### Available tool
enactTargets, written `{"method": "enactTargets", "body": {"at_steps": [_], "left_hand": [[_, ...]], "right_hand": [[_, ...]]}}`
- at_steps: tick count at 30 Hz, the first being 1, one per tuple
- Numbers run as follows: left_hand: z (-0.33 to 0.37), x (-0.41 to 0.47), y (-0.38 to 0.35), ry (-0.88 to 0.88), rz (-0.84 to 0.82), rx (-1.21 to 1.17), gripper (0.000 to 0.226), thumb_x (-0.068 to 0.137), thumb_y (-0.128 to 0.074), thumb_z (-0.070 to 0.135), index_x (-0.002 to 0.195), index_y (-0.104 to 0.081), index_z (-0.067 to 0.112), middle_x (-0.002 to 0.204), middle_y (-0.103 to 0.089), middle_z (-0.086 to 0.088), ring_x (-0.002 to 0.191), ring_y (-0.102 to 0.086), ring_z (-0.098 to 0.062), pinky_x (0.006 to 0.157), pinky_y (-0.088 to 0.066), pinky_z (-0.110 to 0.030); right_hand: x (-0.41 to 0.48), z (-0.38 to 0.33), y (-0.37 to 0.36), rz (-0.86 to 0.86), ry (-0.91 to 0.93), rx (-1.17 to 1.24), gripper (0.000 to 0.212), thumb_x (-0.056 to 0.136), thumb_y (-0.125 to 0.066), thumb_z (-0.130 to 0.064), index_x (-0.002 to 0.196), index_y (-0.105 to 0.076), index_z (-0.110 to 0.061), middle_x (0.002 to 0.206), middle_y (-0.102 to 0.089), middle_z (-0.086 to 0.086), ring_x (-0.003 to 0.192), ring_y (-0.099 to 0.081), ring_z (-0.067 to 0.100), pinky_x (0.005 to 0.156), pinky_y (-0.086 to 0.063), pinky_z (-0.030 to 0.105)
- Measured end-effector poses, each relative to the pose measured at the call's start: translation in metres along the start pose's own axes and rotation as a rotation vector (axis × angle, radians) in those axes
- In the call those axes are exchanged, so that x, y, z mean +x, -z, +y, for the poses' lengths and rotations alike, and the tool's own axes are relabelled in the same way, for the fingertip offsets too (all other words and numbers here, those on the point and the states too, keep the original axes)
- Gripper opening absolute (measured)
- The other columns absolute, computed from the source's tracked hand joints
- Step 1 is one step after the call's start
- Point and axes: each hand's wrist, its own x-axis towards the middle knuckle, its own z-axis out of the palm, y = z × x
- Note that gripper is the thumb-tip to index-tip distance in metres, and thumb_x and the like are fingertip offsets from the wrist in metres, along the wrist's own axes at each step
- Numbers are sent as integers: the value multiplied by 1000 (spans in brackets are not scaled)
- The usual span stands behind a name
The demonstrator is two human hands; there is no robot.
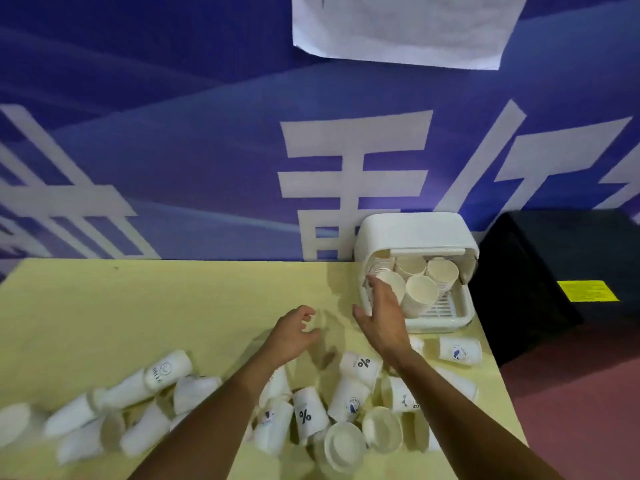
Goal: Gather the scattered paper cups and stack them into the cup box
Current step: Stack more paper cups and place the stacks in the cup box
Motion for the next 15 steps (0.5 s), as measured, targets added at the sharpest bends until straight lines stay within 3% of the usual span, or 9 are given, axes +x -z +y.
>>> {"method": "enactTargets", "body": {"at_steps": [3, 7, 15], "left_hand": [[-23, -15, 37, 31, 61, -14, 45, 86, -69, 22, 127, -53, 15, 125, -57, -5, 100, -54, -15, 86, -45, -23], [-74, -45, 92, 112, 148, -50, 46, 86, -70, 24, 128, -54, 14, 125, -57, -4, 106, -57, -18, 89, -46, -26], [-193, -108, 176, 290, 298, -121, 44, 84, -72, 21, 125, -56, 13, 125, -59, -7, 112, -57, -24, 96, -48, -34]], "right_hand": [[4, -34, -33, -213, 13, -51, 69, 90, -70, -33, 148, -38, -15, 147, -45, 8, 126, -51, 25, 105, -43, 35], [1, -75, -81, -365, 56, -126, 67, 89, -71, -37, 145, -41, -16, 141, -49, 11, 116, -56, 27, 99, -46, 36], [-19, -154, -180, -621, 159, -235, 68, 90, -68, -38, 147, -39, -13, 145, -46, 14, 124, -53, 30, 101, -45, 36]]}}
